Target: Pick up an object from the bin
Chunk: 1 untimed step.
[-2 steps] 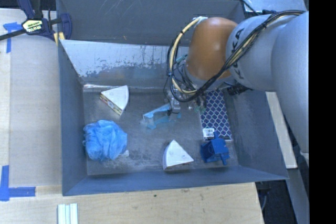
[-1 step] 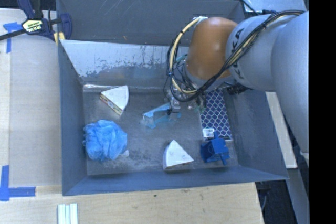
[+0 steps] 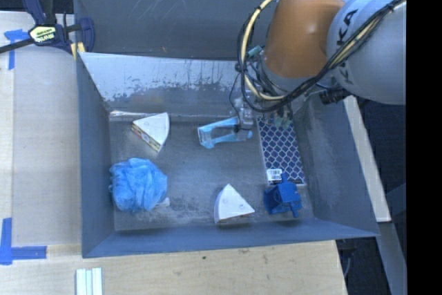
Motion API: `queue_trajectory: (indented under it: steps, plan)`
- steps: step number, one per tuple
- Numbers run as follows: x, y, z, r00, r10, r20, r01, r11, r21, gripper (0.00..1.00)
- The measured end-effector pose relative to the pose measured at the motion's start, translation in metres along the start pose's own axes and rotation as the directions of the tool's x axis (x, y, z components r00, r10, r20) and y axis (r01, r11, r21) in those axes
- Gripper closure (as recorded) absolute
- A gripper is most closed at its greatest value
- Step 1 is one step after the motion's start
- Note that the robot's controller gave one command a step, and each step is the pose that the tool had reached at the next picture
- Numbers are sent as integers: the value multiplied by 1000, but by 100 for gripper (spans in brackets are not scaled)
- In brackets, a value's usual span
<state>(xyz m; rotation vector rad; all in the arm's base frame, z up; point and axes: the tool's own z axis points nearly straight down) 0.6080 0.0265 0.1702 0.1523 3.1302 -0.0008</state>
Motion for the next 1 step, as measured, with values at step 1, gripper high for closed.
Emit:
queue_trajectory:
  steps: [1]
  plan:
    - [9,-2,-71,999,41,12,-41,999,-2,100]
